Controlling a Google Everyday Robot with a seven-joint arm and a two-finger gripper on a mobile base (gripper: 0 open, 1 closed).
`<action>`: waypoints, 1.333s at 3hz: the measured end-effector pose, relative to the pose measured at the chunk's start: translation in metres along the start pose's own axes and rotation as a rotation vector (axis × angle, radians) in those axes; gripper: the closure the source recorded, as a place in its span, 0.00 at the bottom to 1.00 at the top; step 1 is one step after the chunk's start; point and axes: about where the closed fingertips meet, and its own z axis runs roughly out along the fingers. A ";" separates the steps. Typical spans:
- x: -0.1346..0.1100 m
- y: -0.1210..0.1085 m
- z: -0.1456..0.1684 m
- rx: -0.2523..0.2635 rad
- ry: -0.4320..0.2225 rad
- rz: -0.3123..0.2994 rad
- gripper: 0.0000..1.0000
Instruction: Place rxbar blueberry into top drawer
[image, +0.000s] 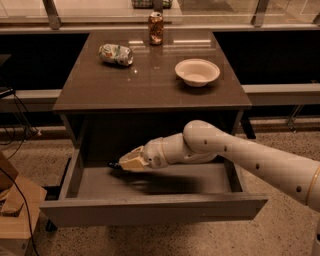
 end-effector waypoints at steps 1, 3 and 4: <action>0.020 0.000 0.004 0.019 -0.001 0.060 1.00; 0.027 -0.001 0.004 0.029 0.057 0.106 0.57; 0.027 0.000 0.005 0.026 0.058 0.106 0.36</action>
Offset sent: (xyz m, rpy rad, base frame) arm -0.0067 -0.0207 -0.0305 -0.1460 0.1566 -0.0838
